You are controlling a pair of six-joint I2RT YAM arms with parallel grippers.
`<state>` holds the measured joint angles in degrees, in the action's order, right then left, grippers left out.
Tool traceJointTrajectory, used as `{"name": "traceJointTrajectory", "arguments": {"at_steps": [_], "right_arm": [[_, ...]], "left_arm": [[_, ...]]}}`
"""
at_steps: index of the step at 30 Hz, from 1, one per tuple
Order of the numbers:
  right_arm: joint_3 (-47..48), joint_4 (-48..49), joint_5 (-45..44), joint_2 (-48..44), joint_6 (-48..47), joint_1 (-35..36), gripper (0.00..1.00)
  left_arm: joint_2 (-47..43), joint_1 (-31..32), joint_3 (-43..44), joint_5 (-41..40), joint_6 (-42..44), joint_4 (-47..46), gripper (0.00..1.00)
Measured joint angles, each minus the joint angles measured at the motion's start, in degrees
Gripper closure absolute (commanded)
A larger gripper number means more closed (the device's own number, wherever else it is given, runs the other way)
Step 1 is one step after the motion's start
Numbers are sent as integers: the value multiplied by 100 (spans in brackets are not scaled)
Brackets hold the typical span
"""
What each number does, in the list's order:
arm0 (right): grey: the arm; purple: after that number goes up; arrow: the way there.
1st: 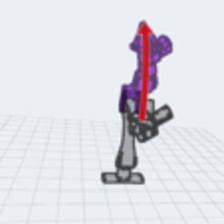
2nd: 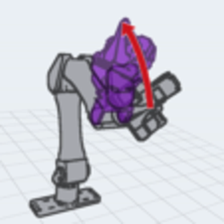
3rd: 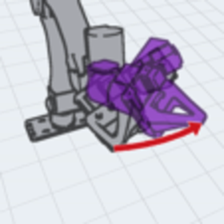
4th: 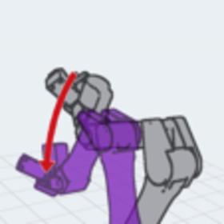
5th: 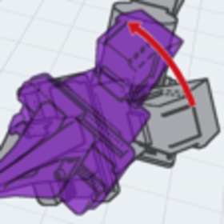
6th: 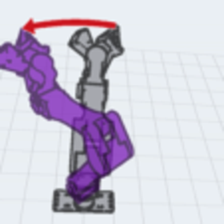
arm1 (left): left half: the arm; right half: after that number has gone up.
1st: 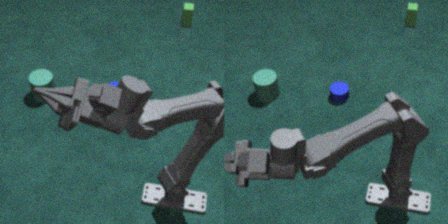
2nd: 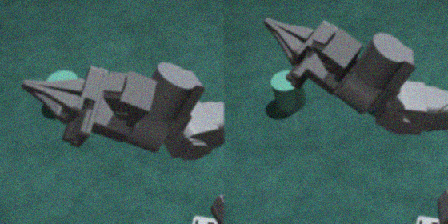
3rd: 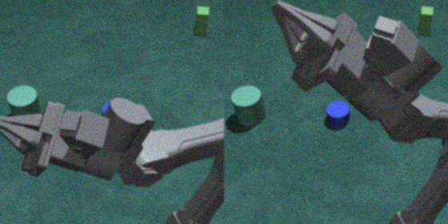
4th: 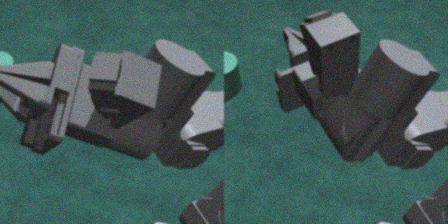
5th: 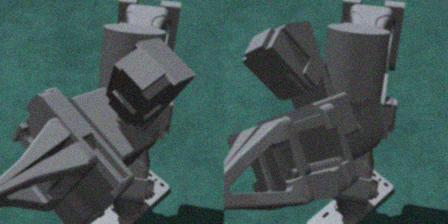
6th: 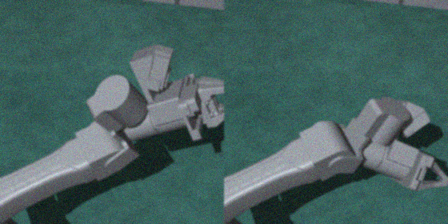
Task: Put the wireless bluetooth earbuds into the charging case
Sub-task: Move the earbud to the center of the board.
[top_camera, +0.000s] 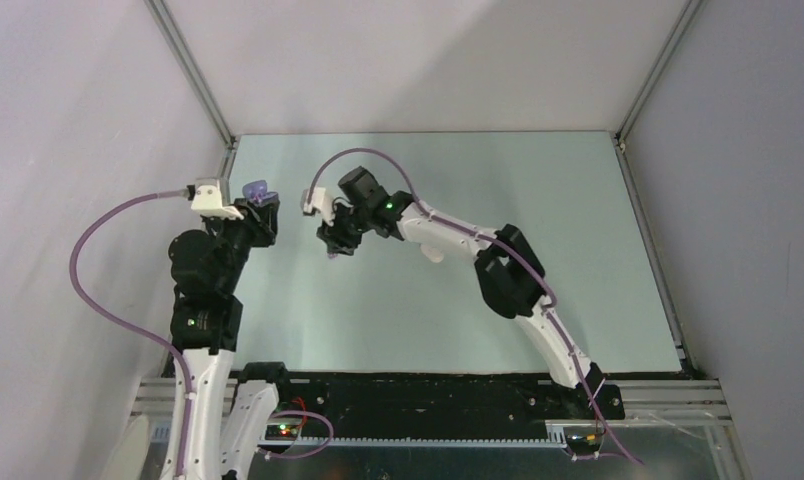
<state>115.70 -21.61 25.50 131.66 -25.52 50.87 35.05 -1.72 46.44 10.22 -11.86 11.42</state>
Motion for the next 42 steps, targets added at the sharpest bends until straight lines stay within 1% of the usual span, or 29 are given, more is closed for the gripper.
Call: {"name": "traceJointTrajectory", "arguments": {"at_steps": [2, 6, 11, 18, 23, 28, 32, 39, 42], "right_arm": [[341, -179, 15, 341, -232, 72, 45], [619, -457, 52, 732, -675, 116, 41], [756, -726, 35, 962, -1110, 151, 41], [966, -765, -129, 1211, -1300, 238, 40], [1268, -839, -238, 1408, -1467, 280, 45], [1600, -938, -280, 1598, -1698, 308, 54], [1764, -1115, -293, 1687, -1847, 330, 59], [1886, -1403, -302, 1709, -2079, 330, 66], [1902, -1537, -310, 1716, -2199, 330, 72]], "left_arm": [[-35, -59, 50, -2, -24, 66, 100], [-122, -118, 85, 0, -39, 177, 100], [-245, -181, 85, 2, -79, 284, 100], [-330, -214, 85, 7, -125, 306, 100], [-382, -245, 85, 7, -138, 319, 100], [-385, -297, 85, 33, -173, 317, 100], [-385, -348, 83, 44, -175, 317, 100], [-385, -415, 83, 50, -199, 310, 100], [-385, -424, 83, 55, -221, 302, 100]]}}
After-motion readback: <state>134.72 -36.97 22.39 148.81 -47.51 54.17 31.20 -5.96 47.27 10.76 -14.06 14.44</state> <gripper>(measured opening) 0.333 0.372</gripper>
